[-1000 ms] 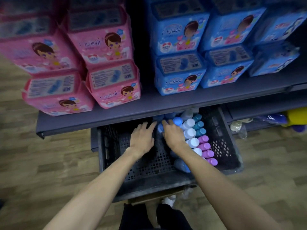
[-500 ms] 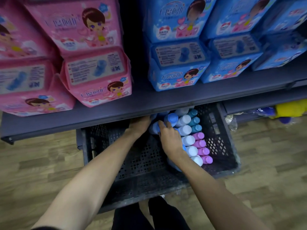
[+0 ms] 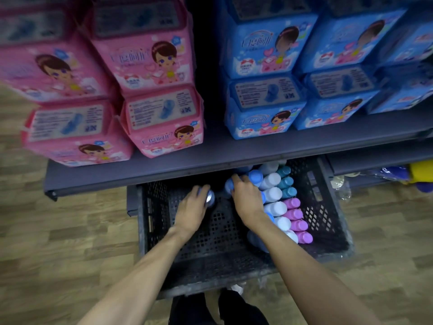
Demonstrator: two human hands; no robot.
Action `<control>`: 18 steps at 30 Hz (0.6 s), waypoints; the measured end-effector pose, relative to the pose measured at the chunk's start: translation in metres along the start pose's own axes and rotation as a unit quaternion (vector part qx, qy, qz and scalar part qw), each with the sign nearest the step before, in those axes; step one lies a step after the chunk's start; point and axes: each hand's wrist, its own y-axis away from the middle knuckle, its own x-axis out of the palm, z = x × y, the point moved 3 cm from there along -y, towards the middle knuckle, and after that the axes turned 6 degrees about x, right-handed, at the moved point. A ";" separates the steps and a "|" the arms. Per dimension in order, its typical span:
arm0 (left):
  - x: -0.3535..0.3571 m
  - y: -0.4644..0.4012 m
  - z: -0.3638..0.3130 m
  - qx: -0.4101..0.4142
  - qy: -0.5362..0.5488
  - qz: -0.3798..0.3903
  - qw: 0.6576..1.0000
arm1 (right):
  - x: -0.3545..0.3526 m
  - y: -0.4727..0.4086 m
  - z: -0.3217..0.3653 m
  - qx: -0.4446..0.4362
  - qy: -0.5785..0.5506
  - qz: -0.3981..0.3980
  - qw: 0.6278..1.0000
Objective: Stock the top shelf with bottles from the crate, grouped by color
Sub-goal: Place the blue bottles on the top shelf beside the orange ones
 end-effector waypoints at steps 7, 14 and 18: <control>-0.002 0.035 0.015 -0.008 -0.017 -0.004 1.000 | -0.004 0.000 -0.005 -0.042 0.006 0.024 0.999; -0.020 0.054 0.025 0.001 -0.031 -0.021 0.999 | -0.025 0.020 -0.011 -0.086 -0.022 0.001 0.996; -0.042 0.055 0.019 -0.004 -0.020 -0.034 0.999 | -0.043 0.030 -0.011 -0.115 -0.026 0.006 0.993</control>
